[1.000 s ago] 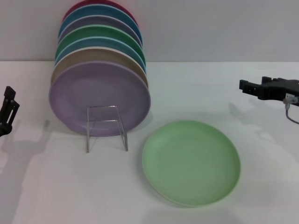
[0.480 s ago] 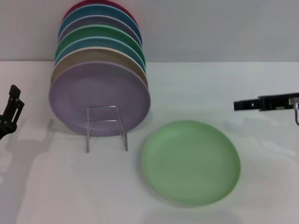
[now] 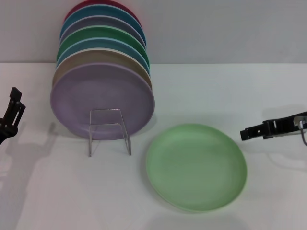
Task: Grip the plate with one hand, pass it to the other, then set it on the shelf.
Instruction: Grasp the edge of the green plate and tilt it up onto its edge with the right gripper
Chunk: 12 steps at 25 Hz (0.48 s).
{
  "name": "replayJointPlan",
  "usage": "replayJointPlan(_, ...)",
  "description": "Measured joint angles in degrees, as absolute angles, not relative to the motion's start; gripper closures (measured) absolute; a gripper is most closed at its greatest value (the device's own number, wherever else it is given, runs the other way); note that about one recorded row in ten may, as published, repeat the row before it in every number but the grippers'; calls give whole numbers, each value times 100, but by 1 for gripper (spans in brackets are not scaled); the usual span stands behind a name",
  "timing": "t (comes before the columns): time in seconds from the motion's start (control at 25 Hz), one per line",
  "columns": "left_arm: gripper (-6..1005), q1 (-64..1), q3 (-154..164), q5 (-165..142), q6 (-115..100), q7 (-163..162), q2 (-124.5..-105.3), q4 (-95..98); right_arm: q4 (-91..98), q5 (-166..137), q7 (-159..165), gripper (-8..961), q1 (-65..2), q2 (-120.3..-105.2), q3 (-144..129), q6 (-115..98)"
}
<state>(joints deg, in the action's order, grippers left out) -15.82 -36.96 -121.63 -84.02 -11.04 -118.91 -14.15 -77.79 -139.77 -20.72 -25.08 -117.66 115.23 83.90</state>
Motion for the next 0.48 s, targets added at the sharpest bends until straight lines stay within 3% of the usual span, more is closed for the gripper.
replayJointPlan(0.48, 215, -1582, -3718, -12165, -8340, -1108, -11891, -1415, -6908, -14141, -2091, 274, -3024, -11730, 11530, 8330)
